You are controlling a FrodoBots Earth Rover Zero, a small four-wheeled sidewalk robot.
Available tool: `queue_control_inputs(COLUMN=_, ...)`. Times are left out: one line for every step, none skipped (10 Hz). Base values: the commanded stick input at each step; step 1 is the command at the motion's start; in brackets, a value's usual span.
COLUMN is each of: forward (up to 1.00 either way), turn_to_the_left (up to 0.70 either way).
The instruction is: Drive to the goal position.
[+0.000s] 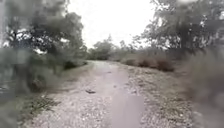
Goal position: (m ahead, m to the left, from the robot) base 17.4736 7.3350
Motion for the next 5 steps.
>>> queue_control_inputs(forward=0.7, turn_to_the_left=0.0)
queue_control_inputs(forward=0.7, turn_to_the_left=0.0)
queue_control_inputs(forward=0.7, turn_to_the_left=0.0)
queue_control_inputs(forward=0.7, turn_to_the_left=0.0)
queue_control_inputs(forward=0.7, turn_to_the_left=0.0)
